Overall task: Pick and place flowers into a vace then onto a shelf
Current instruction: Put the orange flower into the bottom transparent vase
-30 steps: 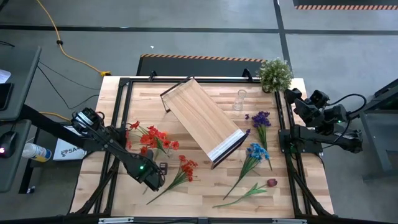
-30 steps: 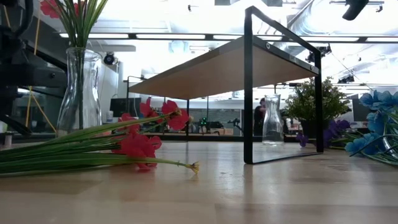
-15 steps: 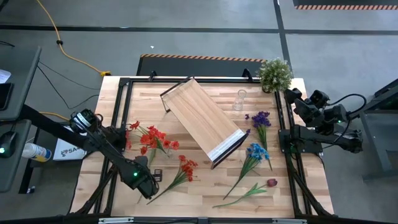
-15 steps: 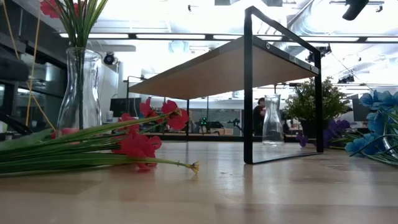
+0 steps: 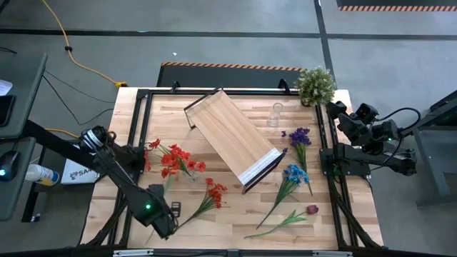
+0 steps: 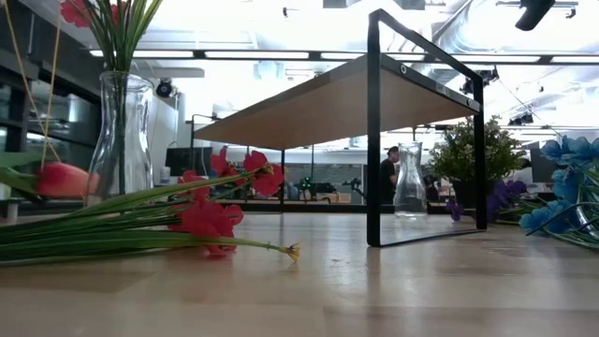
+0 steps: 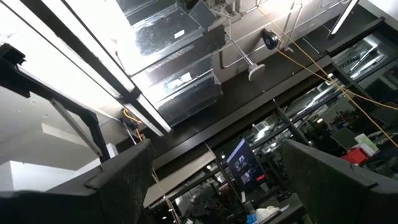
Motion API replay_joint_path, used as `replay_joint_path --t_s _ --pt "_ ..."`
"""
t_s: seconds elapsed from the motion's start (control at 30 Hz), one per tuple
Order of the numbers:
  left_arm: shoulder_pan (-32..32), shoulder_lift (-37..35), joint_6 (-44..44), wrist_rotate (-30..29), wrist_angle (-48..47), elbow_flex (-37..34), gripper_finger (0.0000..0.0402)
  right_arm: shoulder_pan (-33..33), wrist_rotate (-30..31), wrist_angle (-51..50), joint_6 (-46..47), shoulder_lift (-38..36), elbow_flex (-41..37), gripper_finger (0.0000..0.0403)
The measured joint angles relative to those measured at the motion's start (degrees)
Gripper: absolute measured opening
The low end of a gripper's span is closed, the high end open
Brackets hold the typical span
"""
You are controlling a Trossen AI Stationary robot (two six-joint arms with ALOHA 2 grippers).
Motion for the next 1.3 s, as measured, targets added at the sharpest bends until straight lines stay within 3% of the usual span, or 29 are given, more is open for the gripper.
replay_joint_path --t_s 0.53,0.7,0.87,1.07,1.3 --pt "-1.09 -0.02 -1.08 3.07 -3.97 10.46 0.0021 0.00 0.00 -0.02 0.01 0.00 0.00 0.0344" --pt "-1.16 3.37 -1.10 3.40 -3.87 14.94 0.0021 0.00 -0.02 -0.02 0.11 0.00 0.00 0.0344" --pt "-1.95 10.16 -1.48 3.60 -4.44 23.25 0.0021 0.00 -0.02 -0.03 0.16 0.00 0.00 0.0344" --pt "-2.56 19.52 -1.58 2.50 -11.21 38.12 0.0021 0.00 -0.03 -0.16 0.97 0.00 0.00 0.0344" --pt "-2.50 27.58 -1.57 -6.89 -20.79 54.08 0.0021 0.00 -0.22 -0.33 1.71 0.00 0.01 0.0344"
